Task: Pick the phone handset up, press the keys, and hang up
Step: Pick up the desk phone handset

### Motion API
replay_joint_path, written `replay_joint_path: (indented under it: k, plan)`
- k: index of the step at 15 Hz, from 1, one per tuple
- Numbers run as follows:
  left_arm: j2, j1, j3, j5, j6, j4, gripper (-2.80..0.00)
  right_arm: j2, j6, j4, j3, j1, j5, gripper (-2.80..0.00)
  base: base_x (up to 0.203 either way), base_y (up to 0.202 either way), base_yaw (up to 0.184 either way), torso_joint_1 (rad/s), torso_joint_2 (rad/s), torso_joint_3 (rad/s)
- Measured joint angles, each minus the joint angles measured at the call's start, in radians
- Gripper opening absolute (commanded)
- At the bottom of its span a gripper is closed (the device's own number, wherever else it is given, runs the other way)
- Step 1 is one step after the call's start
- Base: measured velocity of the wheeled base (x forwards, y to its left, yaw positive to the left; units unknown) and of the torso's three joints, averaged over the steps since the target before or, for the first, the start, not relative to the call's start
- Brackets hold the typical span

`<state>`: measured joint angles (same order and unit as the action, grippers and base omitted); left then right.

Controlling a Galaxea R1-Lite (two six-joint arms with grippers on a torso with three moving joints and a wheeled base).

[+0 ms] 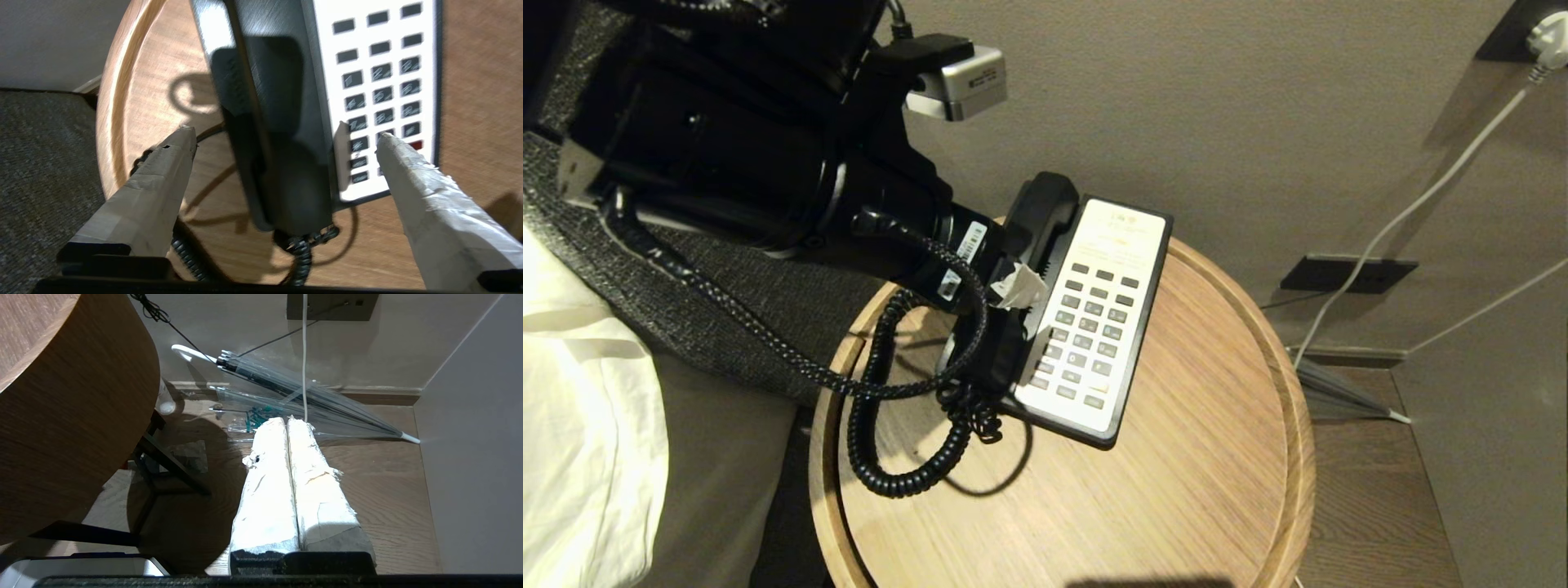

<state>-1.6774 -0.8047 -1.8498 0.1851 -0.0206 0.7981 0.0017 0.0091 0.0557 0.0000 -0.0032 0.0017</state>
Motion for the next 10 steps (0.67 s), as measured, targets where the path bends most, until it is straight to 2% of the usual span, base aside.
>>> replay_joint_path:
  k: [5,7,8,10]
  plan:
    - [-0.054,-0.010,-0.031,0.073,0.024,0.010,0.00,0.000,0.000,0.000,0.000,0.000,0.000,-2.80,0.000,0.000,0.000,0.000,0.00,0.000]
    - [-0.069,-0.010,-0.033,0.083,0.026,0.010,0.00,0.000,0.000,0.000,0.000,0.000,0.000,-2.80,0.000,0.000,0.000,0.000,0.00,0.000]
    - [-0.075,-0.010,-0.033,0.085,0.028,0.009,-2.80,0.000,0.000,0.000,0.000,0.000,0.000,-2.80,0.000,0.000,0.000,0.000,0.00,0.000]
    - [-0.083,-0.010,-0.034,0.085,0.039,0.008,-2.80,0.000,0.000,0.000,0.000,0.000,0.000,-2.80,0.000,0.000,0.000,0.000,0.00,0.000]
